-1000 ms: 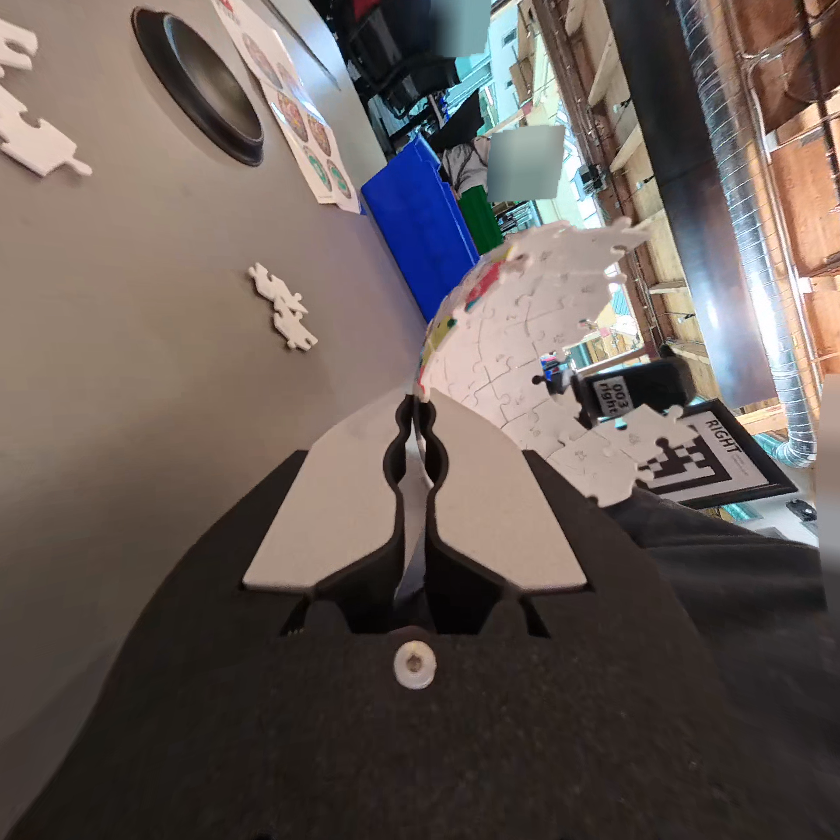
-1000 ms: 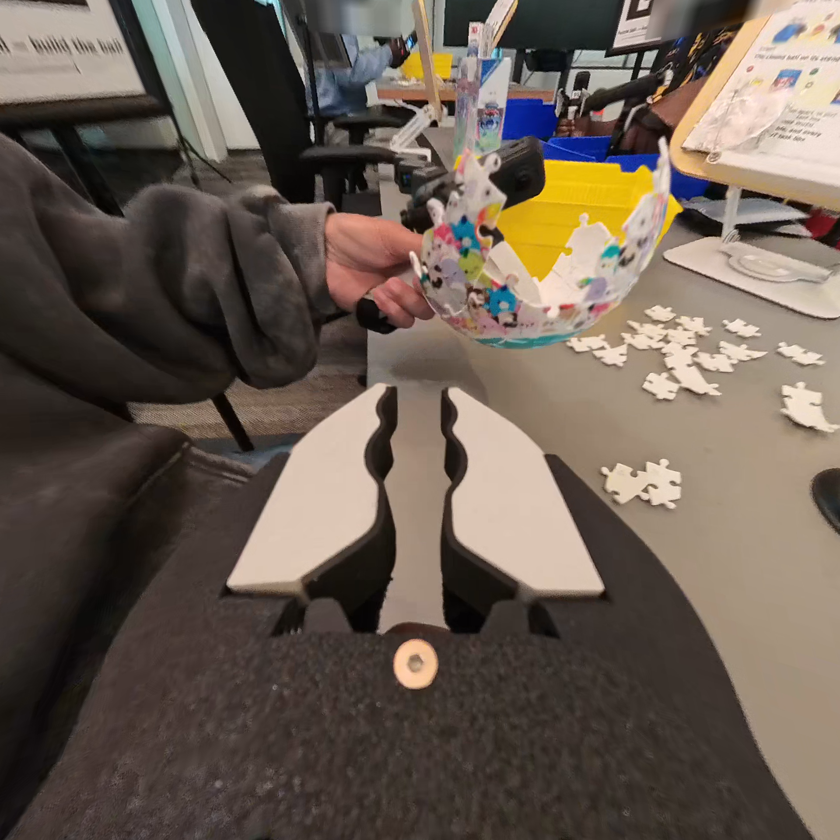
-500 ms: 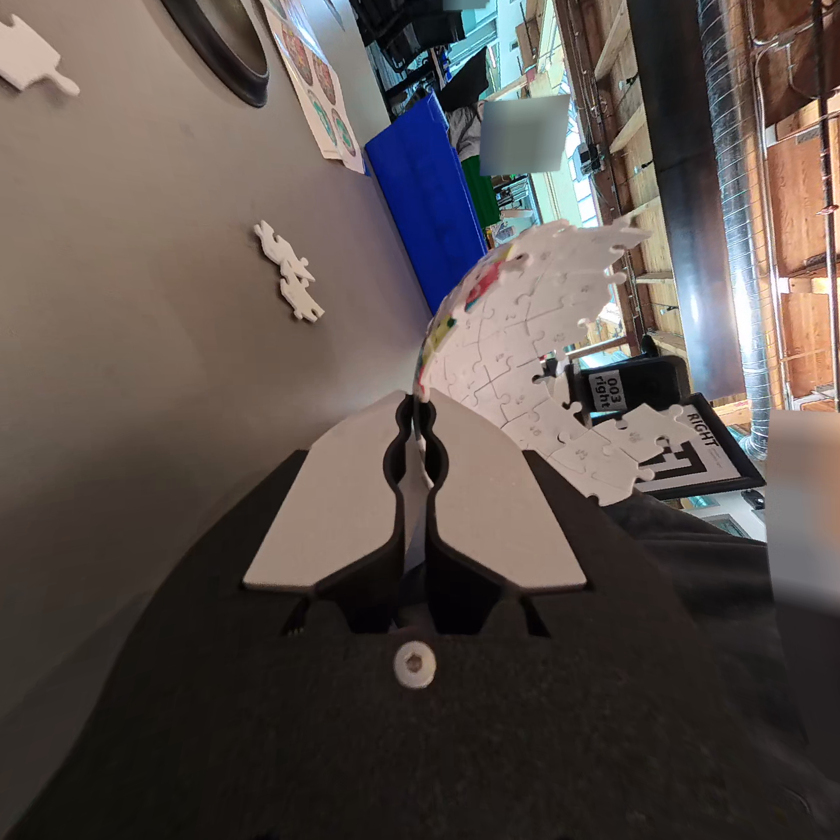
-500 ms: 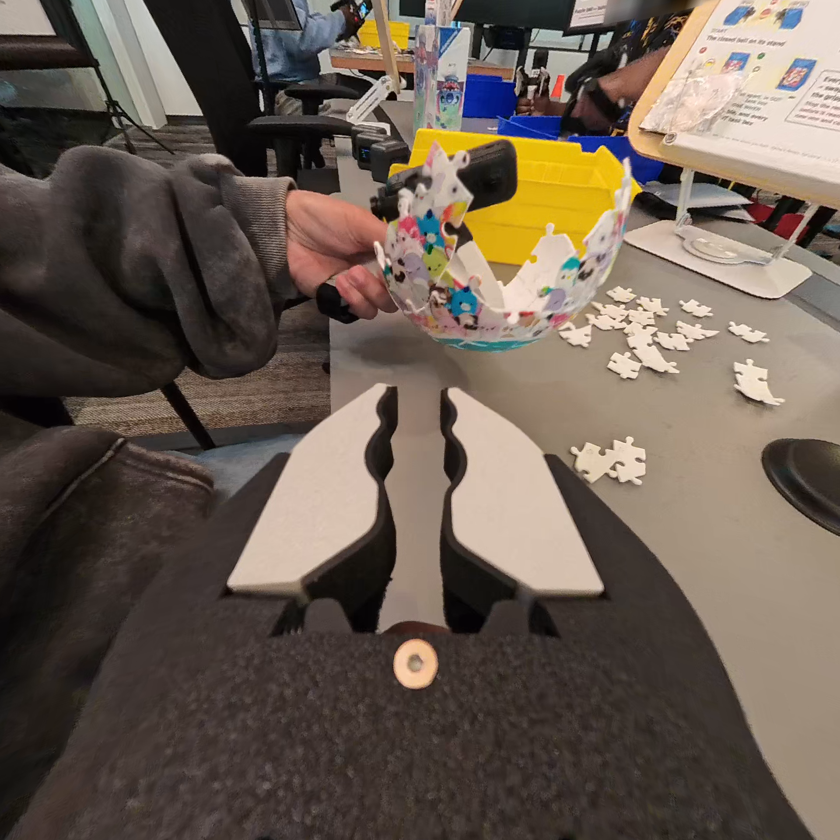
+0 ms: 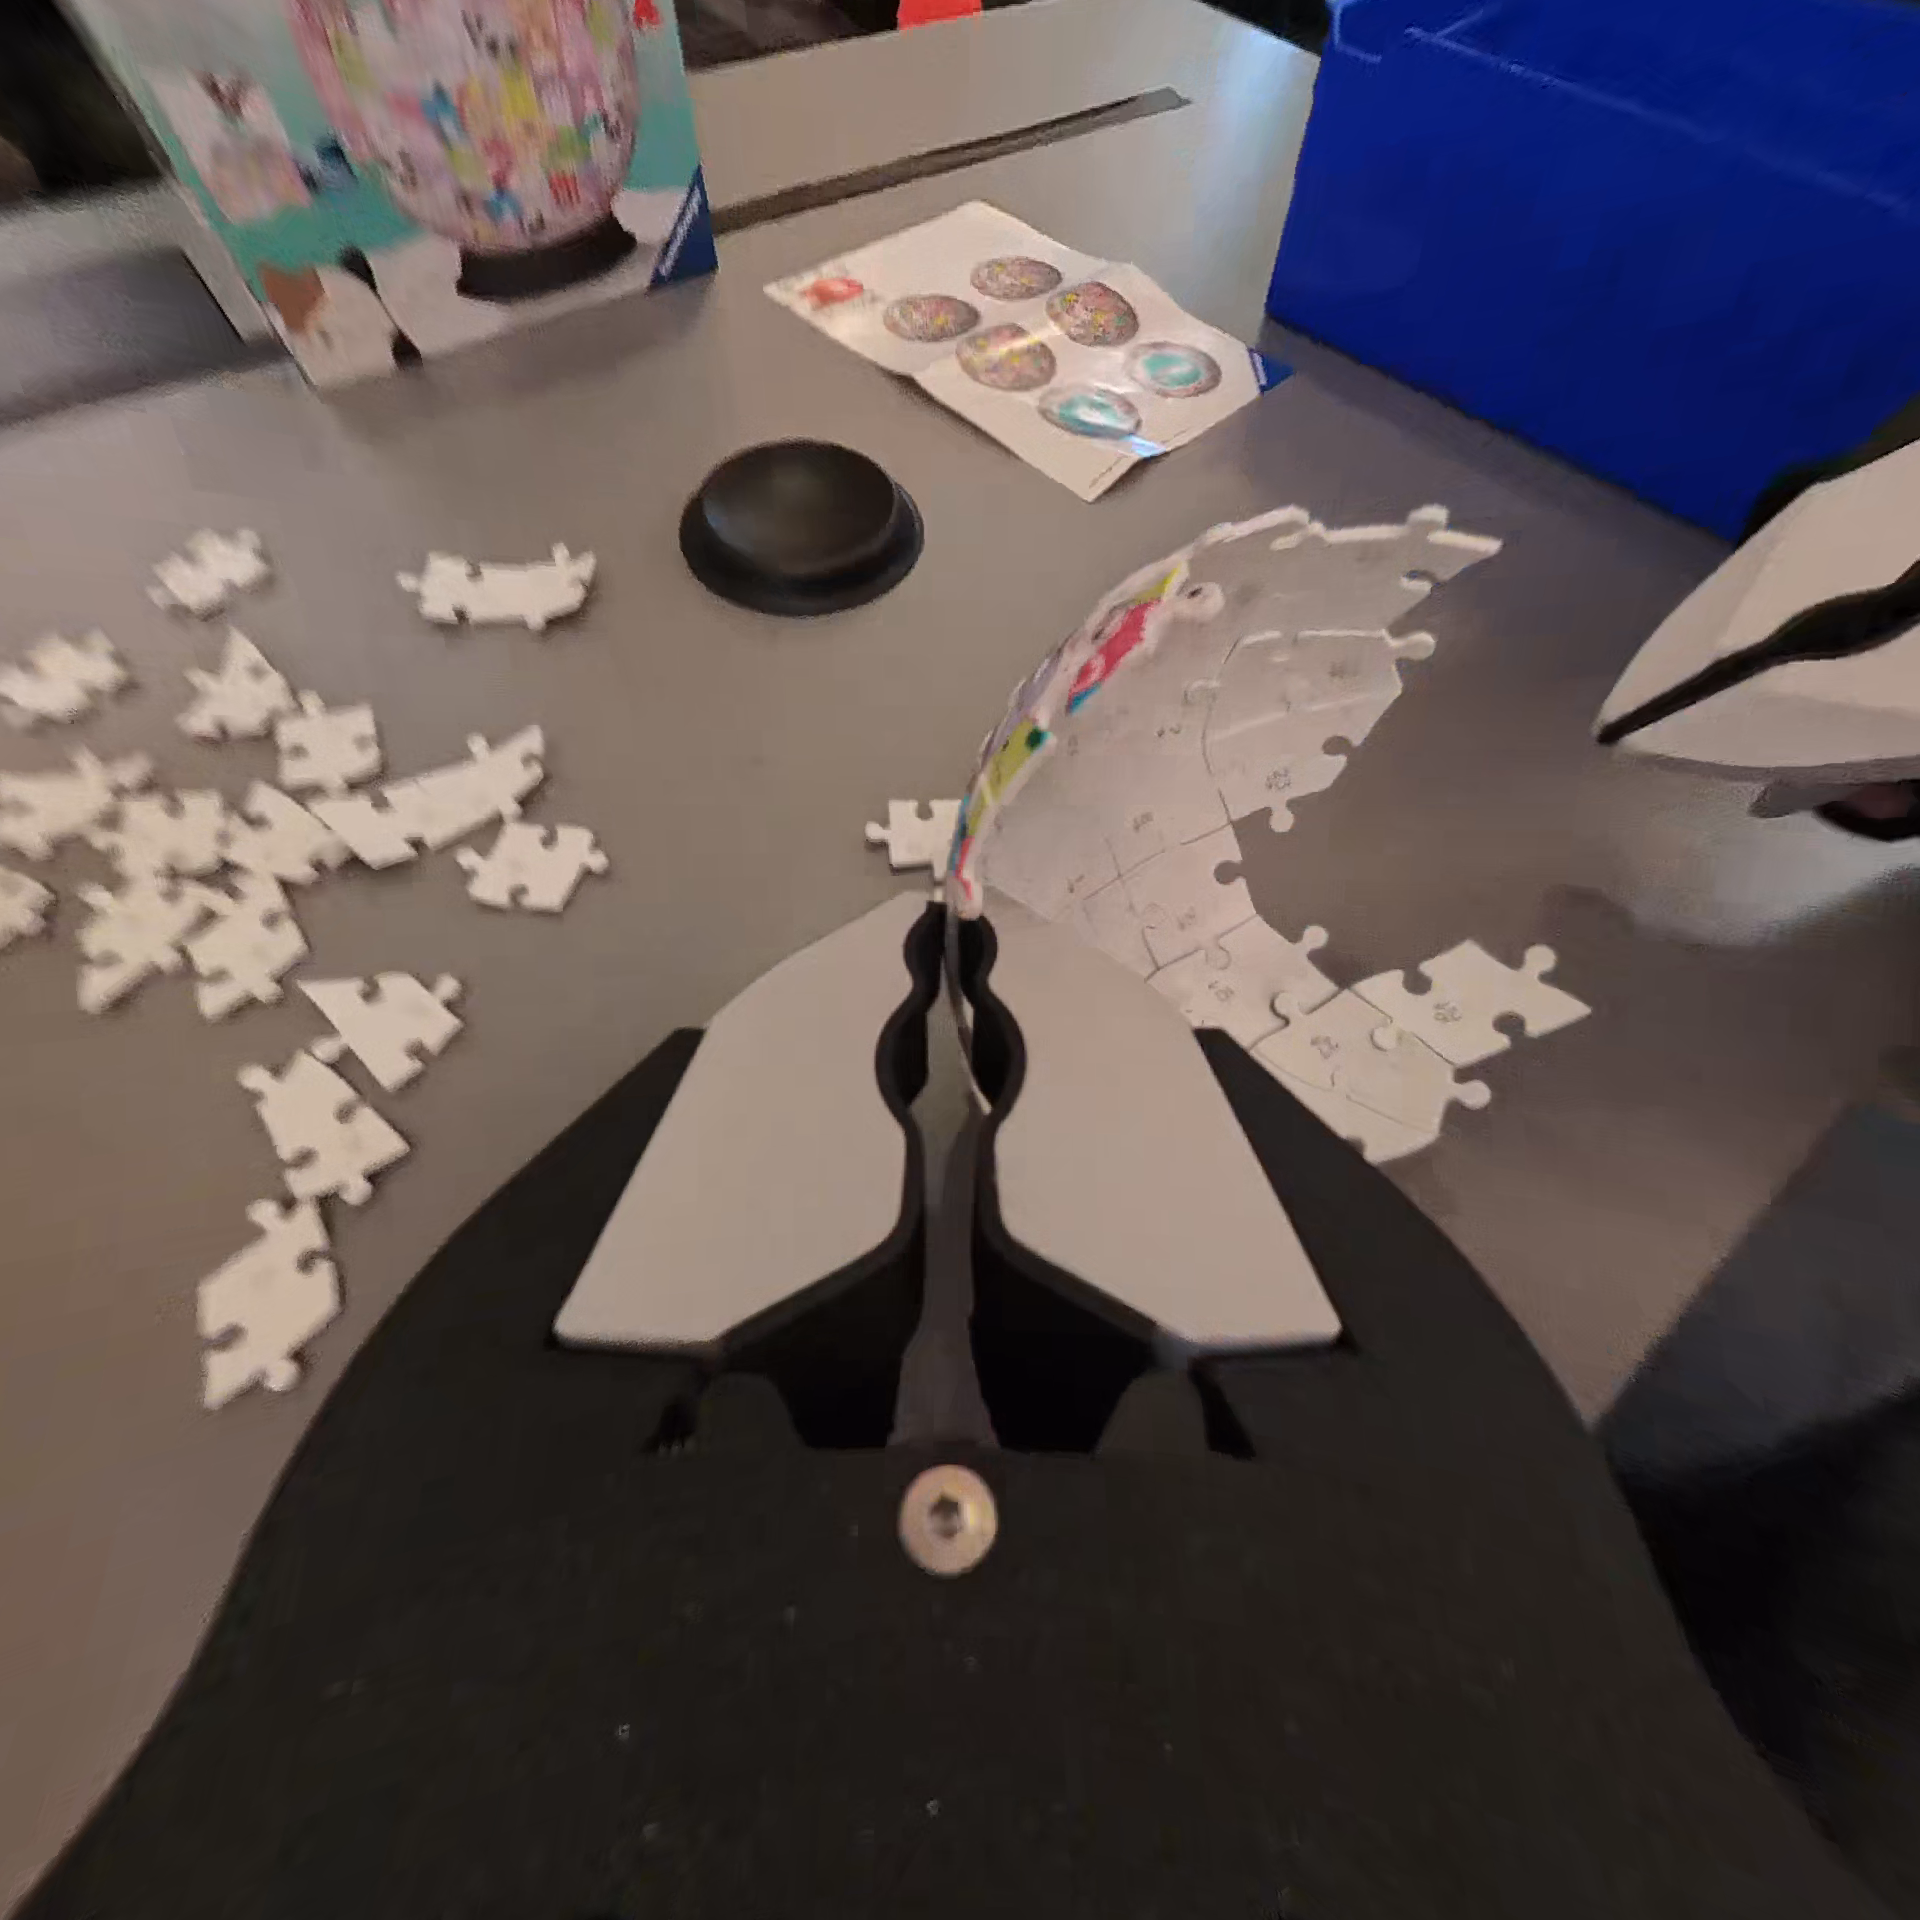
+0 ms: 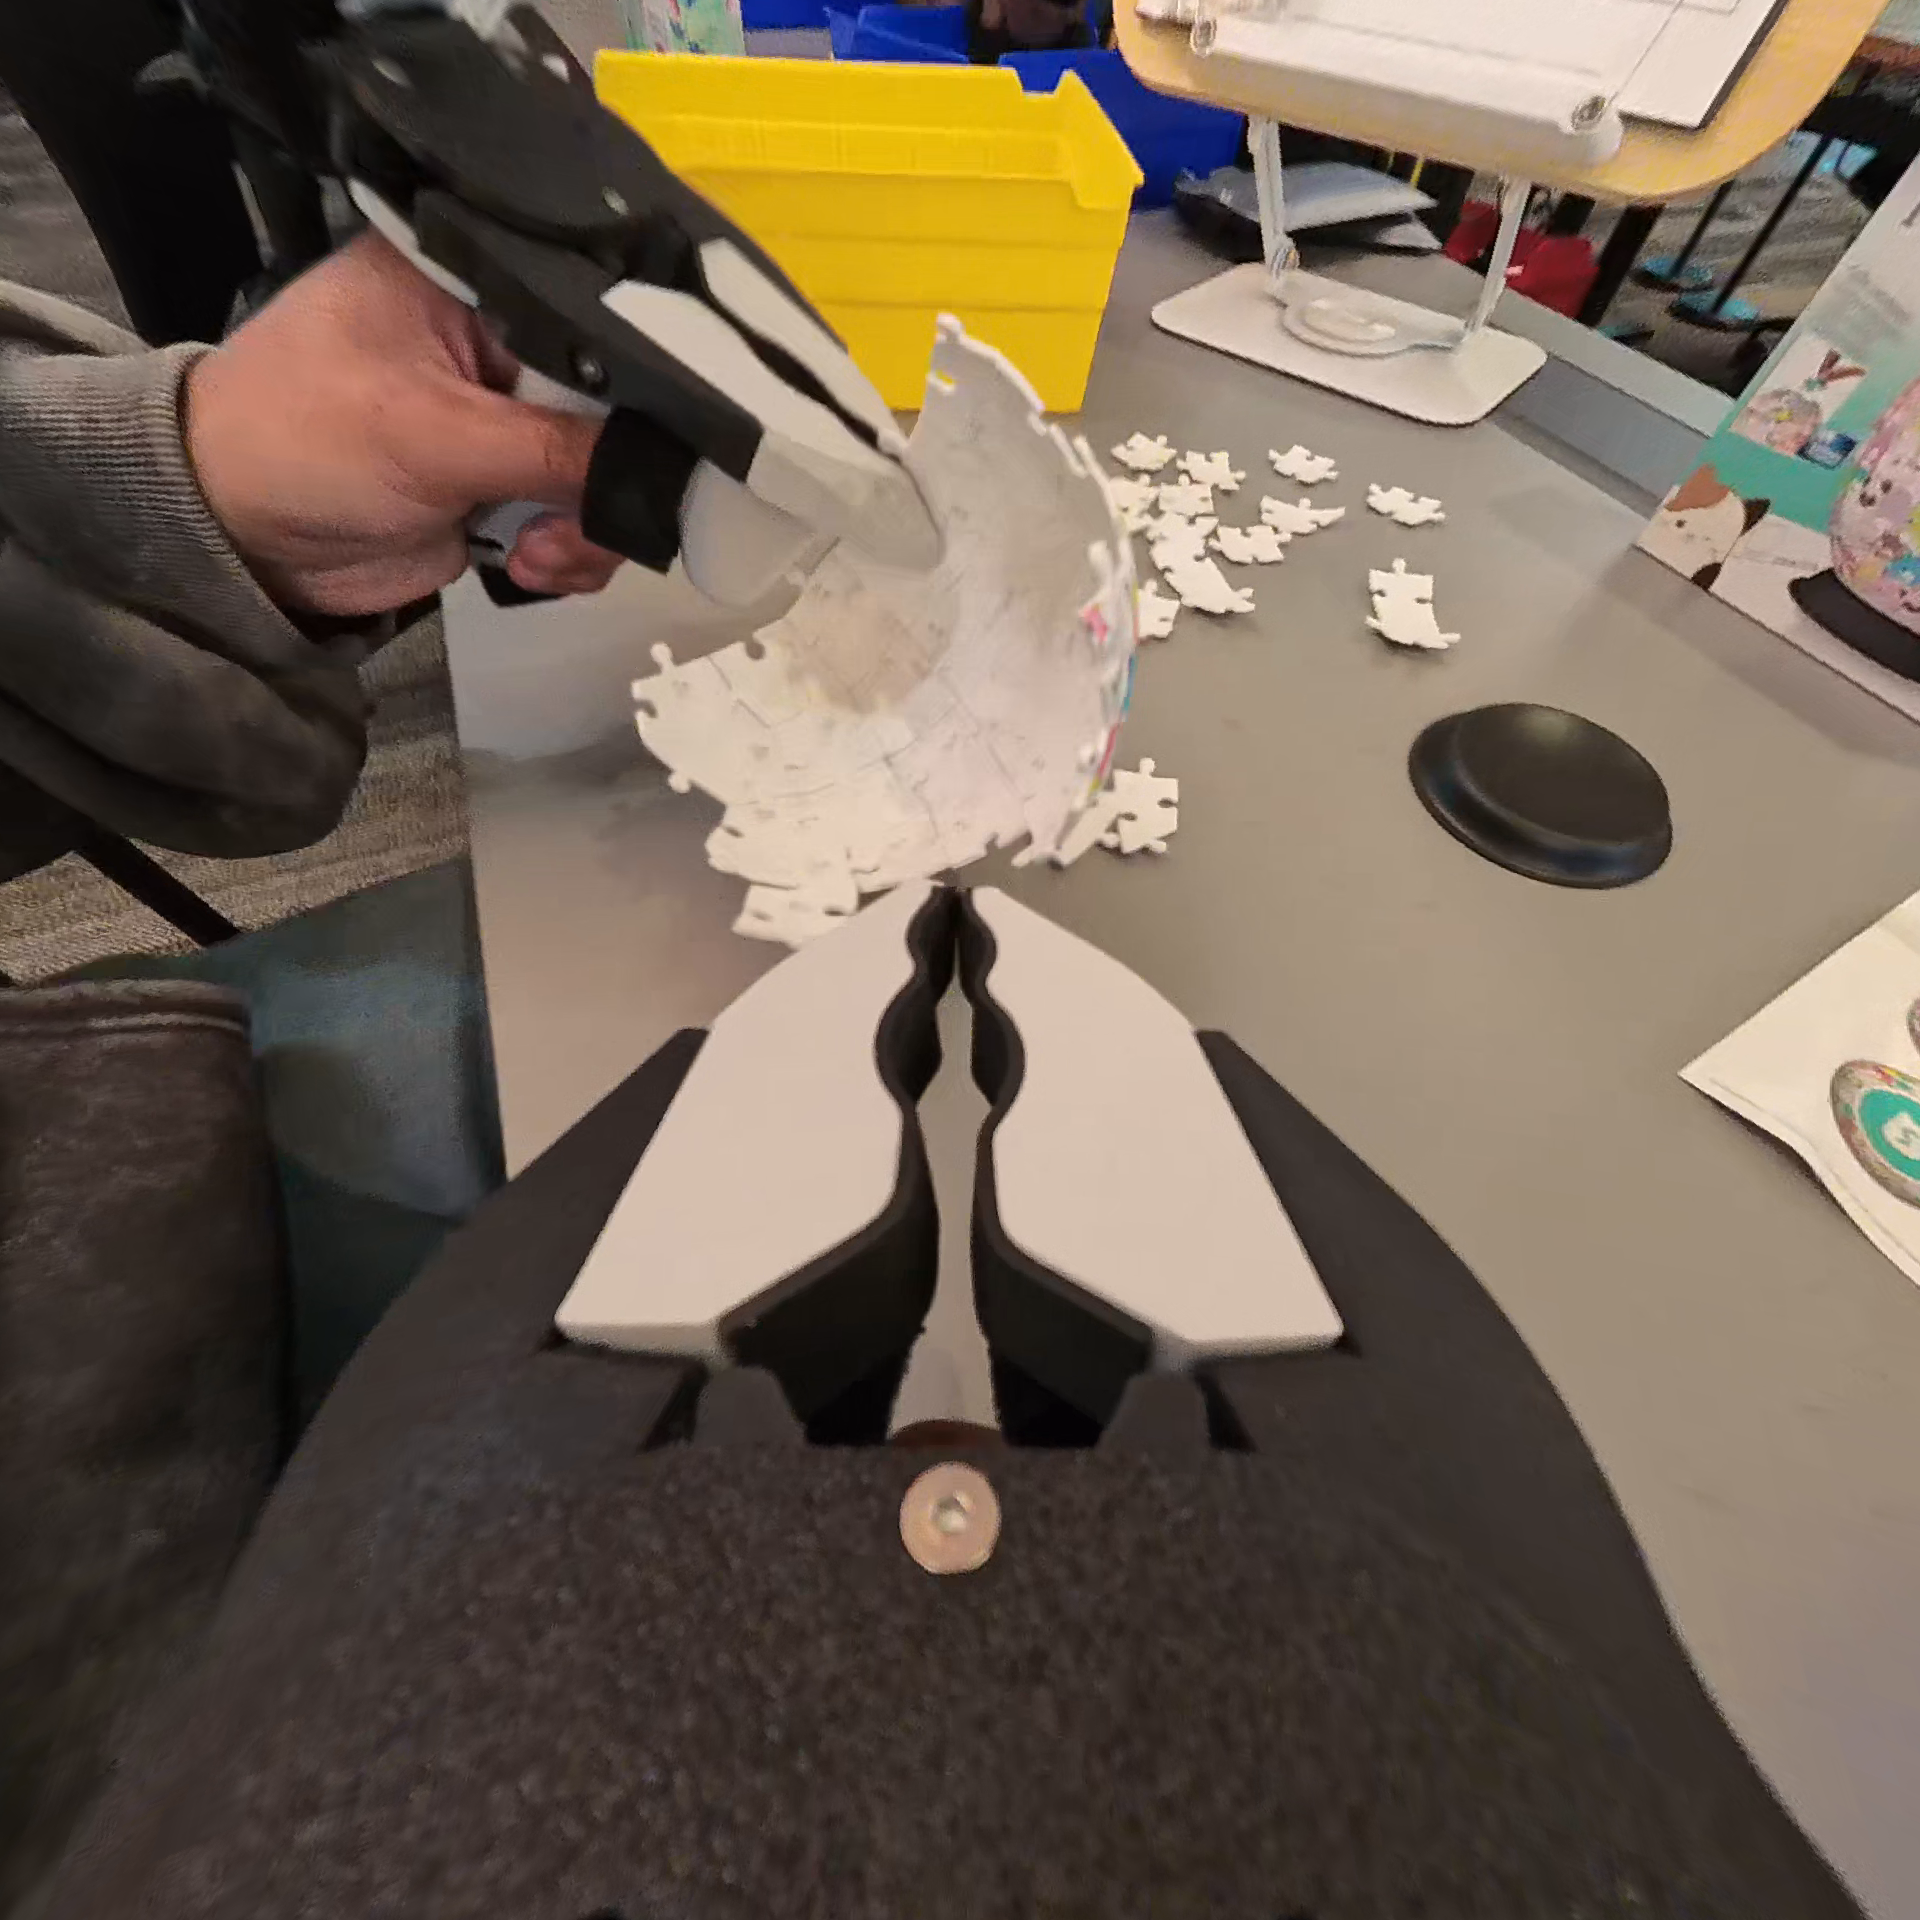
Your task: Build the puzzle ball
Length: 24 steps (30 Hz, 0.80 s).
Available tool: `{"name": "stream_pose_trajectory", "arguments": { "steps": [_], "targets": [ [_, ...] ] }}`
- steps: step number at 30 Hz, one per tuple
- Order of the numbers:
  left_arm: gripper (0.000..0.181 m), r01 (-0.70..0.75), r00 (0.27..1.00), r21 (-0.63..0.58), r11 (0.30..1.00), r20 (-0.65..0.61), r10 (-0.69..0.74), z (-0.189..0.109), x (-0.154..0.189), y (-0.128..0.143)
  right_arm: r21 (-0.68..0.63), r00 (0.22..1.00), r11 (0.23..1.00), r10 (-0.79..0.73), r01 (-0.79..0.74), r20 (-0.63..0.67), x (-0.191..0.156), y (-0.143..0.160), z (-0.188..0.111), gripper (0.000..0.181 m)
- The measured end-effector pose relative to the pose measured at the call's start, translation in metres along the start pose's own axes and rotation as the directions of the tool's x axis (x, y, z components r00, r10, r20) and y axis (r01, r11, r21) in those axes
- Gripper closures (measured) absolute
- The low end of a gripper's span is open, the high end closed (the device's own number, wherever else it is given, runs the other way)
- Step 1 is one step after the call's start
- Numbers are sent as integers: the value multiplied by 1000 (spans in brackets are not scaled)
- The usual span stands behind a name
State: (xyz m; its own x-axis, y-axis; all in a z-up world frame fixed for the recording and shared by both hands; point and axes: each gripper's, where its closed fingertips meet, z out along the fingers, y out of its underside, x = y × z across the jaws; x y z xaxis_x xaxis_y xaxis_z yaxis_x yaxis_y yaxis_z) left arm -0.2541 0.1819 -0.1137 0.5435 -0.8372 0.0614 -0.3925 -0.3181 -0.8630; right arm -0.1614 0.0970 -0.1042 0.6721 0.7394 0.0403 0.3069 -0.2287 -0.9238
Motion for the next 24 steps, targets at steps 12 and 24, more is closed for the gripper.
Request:
{"name": "stream_pose_trajectory", "arguments": {
  "steps": [12, 24],
  "targets": [
    [179, -130, 983, -52, 990, 123, 136, 34, 1, -6, -426, 995, 904, -67, 30, -72, 11, 39, 64, 181],
    [179, -177, 960, -70, 982, 207, 188, 36, -6, -2, -470, 996, 882, -65, 31, -56, 12, 51, 89, 181]
  ]
}}
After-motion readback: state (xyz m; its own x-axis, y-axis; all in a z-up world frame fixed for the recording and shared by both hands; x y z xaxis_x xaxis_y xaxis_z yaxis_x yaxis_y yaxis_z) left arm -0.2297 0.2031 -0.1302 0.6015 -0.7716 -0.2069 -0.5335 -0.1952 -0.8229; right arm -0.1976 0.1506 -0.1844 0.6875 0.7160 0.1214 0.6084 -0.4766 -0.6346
